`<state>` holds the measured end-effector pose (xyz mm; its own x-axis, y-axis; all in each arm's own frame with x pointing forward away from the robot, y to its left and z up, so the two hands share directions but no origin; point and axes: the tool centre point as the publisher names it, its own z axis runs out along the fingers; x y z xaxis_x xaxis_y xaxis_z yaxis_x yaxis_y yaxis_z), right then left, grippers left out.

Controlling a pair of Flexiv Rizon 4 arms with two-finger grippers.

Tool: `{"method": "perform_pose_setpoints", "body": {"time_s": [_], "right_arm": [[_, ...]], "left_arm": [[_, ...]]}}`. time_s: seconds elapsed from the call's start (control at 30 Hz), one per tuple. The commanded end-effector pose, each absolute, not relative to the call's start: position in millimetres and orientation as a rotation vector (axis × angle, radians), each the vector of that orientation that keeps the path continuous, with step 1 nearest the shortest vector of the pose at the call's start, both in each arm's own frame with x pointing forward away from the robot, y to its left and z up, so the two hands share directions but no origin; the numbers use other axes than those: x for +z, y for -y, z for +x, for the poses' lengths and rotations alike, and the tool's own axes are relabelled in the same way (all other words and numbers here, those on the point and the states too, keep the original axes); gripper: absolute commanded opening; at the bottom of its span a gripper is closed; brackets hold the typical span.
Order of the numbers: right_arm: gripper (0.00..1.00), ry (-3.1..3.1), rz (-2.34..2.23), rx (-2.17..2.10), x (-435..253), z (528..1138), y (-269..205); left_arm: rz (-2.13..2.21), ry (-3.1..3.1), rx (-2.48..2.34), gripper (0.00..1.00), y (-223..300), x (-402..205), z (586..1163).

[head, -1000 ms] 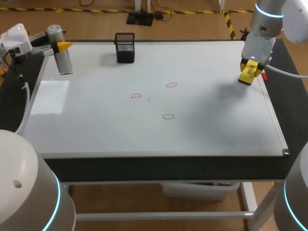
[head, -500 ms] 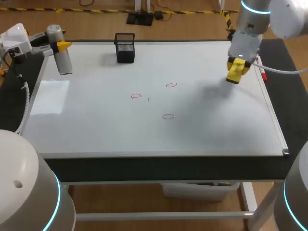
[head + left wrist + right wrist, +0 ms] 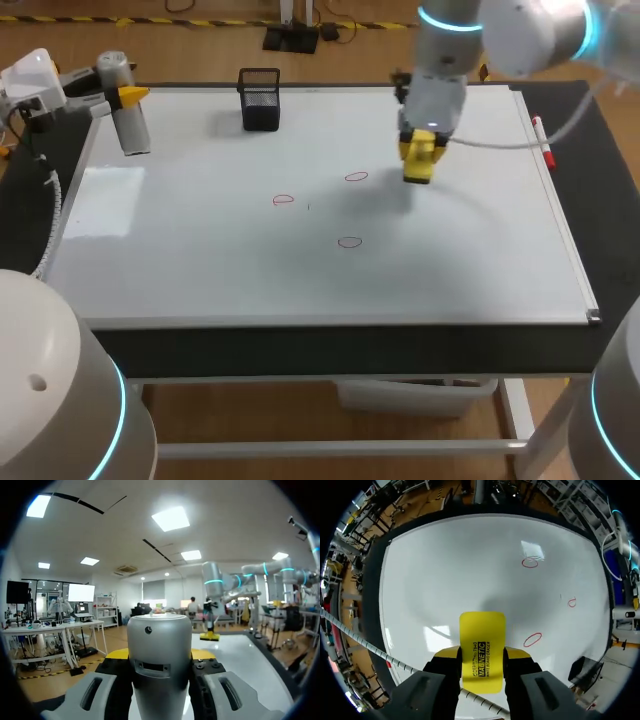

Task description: Pick up the inspection probe, press it on each red-marked spot on the whiteboard one by one, put down the probe, pick up the eraser, and wipe off all the red marks.

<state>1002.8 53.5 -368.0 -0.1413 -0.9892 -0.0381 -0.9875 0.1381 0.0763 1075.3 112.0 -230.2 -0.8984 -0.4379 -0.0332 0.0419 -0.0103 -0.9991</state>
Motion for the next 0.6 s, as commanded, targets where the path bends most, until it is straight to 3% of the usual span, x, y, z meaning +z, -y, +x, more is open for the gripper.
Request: {"method": "perform_pose_setpoints", "body": {"time_s": [0.03,0.6], "right_arm": [[0.00,2.247,2.040,-0.058,-375,1009,-89],[0.00,2.033,2.188,-0.052,-381,995,-197]], "left_arm": [[-0.413,-1.935,-1.972,0.00,-112,-229,1075],[-0.413,-1.935,-1.972,0.00,-112,-229,1075]]}}
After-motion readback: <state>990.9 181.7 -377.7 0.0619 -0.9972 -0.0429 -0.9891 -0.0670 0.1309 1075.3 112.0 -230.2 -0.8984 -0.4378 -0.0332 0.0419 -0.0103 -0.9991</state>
